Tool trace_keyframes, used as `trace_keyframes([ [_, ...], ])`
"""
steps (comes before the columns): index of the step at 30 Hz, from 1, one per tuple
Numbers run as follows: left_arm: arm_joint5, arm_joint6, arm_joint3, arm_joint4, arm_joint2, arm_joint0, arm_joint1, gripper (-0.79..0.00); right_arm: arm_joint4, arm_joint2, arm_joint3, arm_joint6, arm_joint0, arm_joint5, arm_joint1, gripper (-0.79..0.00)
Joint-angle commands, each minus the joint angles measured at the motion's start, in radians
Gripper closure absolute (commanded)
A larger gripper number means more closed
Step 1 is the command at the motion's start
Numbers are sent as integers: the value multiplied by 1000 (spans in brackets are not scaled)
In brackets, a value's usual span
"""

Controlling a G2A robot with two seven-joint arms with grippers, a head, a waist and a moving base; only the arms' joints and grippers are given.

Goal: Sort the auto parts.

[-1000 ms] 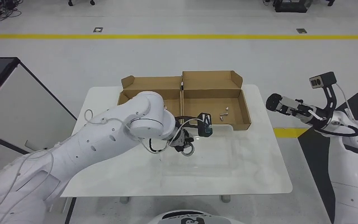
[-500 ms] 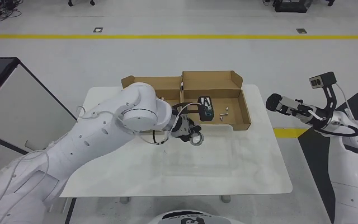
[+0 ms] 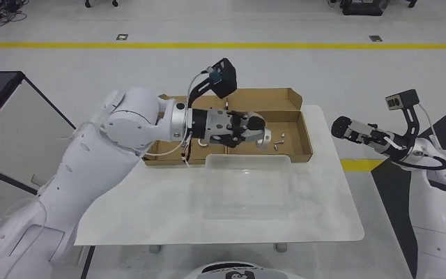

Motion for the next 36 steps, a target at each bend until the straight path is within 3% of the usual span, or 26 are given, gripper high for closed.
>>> trace_keyframes([
  [1, -33, 52, -2, -63, -26, 13, 0, 0, 0, 0, 0, 0, 0, 0, 0, -785],
  [9, -200, 103, -12, -349, -95, 49, -1, 0, 0, 0, 0, 0, 0, 0, 0, -785],
  [20, -370, -4, 10, -745, -122, 88, -4, 0, 0, 0, 0, 0, 0, 0, 0, -785],
  [25, -374, -41, 13, -874, -127, 97, -8, 0, 0, 0, 0, 0, 0, 0, 0, -785],
  [36, -374, -42, 29, -961, -136, 108, -29, 0, 0, 0, 0, 0, 0, 0, 0, -785],
])
